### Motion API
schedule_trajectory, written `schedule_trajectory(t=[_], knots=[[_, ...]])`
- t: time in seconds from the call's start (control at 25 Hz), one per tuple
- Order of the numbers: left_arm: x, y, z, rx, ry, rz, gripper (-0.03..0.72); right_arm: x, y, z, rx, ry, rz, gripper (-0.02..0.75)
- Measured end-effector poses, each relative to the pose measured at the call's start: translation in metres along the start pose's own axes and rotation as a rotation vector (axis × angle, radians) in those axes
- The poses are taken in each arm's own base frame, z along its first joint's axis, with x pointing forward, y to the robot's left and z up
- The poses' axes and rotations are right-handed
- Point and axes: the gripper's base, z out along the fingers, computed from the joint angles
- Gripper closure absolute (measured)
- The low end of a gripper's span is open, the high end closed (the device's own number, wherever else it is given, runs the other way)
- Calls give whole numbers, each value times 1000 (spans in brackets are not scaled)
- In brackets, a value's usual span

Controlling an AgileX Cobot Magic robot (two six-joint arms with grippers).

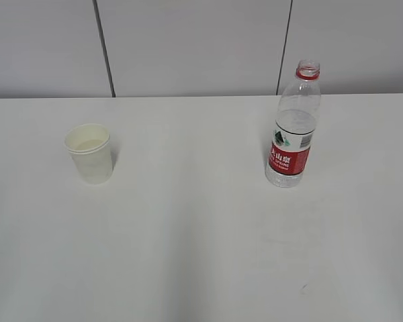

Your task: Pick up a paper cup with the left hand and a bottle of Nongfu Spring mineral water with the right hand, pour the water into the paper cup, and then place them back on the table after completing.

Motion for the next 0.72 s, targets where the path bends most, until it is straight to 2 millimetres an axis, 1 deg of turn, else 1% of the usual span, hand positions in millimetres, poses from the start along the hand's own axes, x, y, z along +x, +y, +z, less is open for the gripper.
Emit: schedule_trajectory(t=[0.24, 0.52, 0.72], knots=[[0, 0, 0, -3, 0, -1, 249, 0, 0, 0, 0, 0, 0, 167], [0, -1, 0, -63, -1, -33, 249, 0, 0, 0, 0, 0, 0, 168], [0, -1, 0, -73, -1, -38, 260, 0, 0, 0, 0, 0, 0, 168]])
